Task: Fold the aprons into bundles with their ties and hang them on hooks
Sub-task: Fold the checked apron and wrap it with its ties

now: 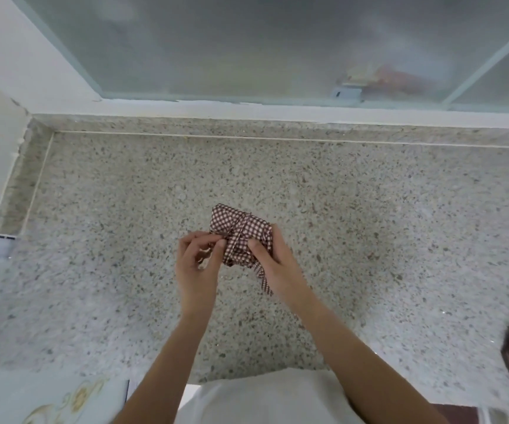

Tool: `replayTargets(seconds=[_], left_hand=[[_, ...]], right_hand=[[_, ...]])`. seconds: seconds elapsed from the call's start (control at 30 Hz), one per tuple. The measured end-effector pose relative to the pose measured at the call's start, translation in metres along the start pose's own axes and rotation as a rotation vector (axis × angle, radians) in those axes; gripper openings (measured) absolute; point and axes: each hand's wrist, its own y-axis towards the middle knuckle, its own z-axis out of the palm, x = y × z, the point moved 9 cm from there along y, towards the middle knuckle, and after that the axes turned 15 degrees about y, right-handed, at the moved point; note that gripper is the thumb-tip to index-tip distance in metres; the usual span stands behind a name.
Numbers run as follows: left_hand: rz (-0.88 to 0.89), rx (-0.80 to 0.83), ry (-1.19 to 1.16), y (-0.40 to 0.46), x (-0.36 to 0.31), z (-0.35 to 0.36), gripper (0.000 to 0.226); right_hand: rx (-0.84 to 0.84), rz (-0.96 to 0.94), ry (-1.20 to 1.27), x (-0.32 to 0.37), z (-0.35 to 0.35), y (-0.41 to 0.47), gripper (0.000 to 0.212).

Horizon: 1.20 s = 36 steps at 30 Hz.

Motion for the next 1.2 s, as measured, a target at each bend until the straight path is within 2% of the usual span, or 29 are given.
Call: replayTargets(seconds=[0.1, 0.2, 0.33, 0.43, 0.6, 0.7, 0.77, 0.83, 0.9, 0.97, 1.1, 1.2], left_hand=[[0.042, 0.137, 0.125, 0.022, -0.003, 0.041, 0.009], [0.076, 0.273, 0.255, 0.038, -0.002, 0.09, 0.005], [0.117, 0.37, 0.377, 0.046, 0.004, 0.142, 0.008], [0.149, 0.361, 0.408, 0.046, 0.001, 0.163, 0.01], [0.207, 0.338, 0.44, 0.046, -0.009, 0.18, 0.011], [0.243, 0.329, 0.436, 0.046, -0.015, 0.183, 0.012], [0.272, 0.34, 0.444, 0.045, -0.014, 0.183, 0.016], [0.275, 0.362, 0.476, 0.044, -0.009, 0.182, 0.021], [0.264, 0.38, 0.542, 0.042, 0.0, 0.178, 0.023], [0.248, 0.389, 0.619, 0.041, 0.005, 0.174, 0.02], [0.229, 0.474, 0.782, 0.04, 0.01, 0.173, 0.021], [0.234, 0.541, 0.853, 0.033, 0.017, 0.169, 0.024]], right_hand=[[-0.134, 0.012, 0.015, -0.003, -0.038, 0.016, 0.024], [-0.264, 0.039, -0.037, -0.013, -0.084, 0.032, 0.037], [-0.387, 0.07, -0.107, -0.026, -0.129, 0.046, 0.048], [-0.475, 0.066, -0.163, -0.024, -0.15, 0.049, 0.037], [-0.623, -0.037, -0.625, -0.006, -0.172, 0.041, 0.049], [-0.691, -0.302, -0.86, 0.023, -0.165, 0.032, 0.043], [-0.598, -0.472, -0.955, 0.037, -0.15, 0.033, 0.03], [-0.369, -0.563, -1.02, 0.042, -0.126, 0.043, 0.021], [-0.157, -0.56, -1.145, 0.032, -0.108, 0.054, 0.02], [-0.051, -0.5, -1.259, 0.022, -0.103, 0.065, 0.026], [-0.036, -0.443, -1.36, 0.021, -0.107, 0.081, 0.032], [-0.089, -0.371, -1.329, 0.021, -0.114, 0.09, 0.03]])
